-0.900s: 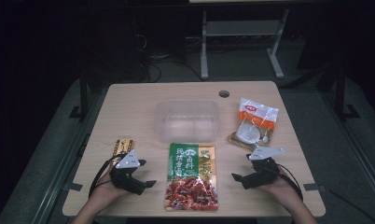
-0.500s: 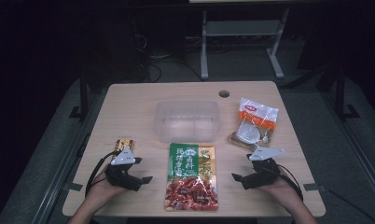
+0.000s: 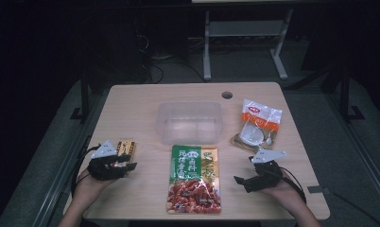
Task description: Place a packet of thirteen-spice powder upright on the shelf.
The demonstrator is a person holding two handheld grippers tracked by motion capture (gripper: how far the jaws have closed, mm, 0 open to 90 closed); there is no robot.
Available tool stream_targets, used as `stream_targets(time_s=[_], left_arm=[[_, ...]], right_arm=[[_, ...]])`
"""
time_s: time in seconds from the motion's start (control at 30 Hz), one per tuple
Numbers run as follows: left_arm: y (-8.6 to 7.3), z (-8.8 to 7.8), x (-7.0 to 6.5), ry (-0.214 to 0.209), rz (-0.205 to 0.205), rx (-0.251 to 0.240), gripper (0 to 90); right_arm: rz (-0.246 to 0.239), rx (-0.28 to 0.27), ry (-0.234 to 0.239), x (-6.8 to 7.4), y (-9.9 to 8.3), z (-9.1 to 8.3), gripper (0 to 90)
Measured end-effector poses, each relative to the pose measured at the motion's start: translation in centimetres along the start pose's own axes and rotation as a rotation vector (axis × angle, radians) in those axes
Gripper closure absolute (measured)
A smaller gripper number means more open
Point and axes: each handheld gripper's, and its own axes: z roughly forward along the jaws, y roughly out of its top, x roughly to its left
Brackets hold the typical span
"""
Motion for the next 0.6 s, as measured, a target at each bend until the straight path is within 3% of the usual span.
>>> stream_targets(time_s=[0.03,0.17,0.23,0.43,0.53,0.6], left_arm=[[0.1,-0.2,0.5,0.013,-0.011,-0.006,60.1],[0.4,-0.6,2.3,0.040,-0.065,-0.025,83.1],[0.5,-0.8,3.1,0.067,-0.058,-0.021,89.2],[1.2,-0.5,5.8,0.152,-0.108,-0.016,89.7],[1.5,0.1,6.6,0.180,-0.123,-0.012,89.7],[1.6,0.6,7.2,0.173,-0.138,-0.019,89.7]], right_arm=[[0.000,0.000,0.000,0.0,0.0,0.0,5.8],[-0.003,0.000,0.001,0.0,0.0,0.0,5.8],[-0.003,0.001,0.002,0.0,0.0,0.0,5.8],[-0.004,0.011,0.002,0.0,0.0,0.3,5.8],[-0.001,0.016,-0.001,0.0,0.0,0.3,5.8],[-0.001,0.017,-0.001,0.0,-0.1,0.3,5.8]])
